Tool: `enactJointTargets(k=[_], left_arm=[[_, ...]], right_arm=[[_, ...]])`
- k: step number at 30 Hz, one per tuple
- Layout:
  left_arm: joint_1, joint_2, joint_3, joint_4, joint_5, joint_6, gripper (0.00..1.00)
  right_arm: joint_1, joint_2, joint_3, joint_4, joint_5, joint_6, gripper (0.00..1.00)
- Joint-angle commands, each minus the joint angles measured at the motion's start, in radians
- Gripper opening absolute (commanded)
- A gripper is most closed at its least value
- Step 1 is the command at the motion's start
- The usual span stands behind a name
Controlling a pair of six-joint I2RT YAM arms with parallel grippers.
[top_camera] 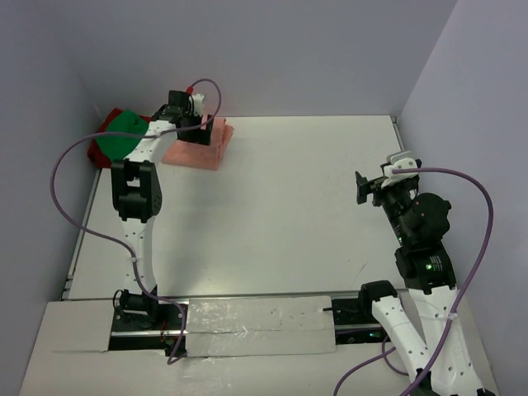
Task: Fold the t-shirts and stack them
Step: Fold the tshirt
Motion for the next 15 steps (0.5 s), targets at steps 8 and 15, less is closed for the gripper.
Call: enactJointTargets(k=[8, 15], left_arm=[[-0.018, -0.197, 0.204, 0.145, -0.075, -0.111, 0.99], [-0.019, -0.119, 0.252, 0.057, -0.076, -0.111, 0.99]], right_arm=[[-0.007, 0.004, -0.01, 0.004, -0.012, -0.003, 0.89], [-0.006, 0.008, -0.01, 0.004, -0.016, -0.006, 0.89]])
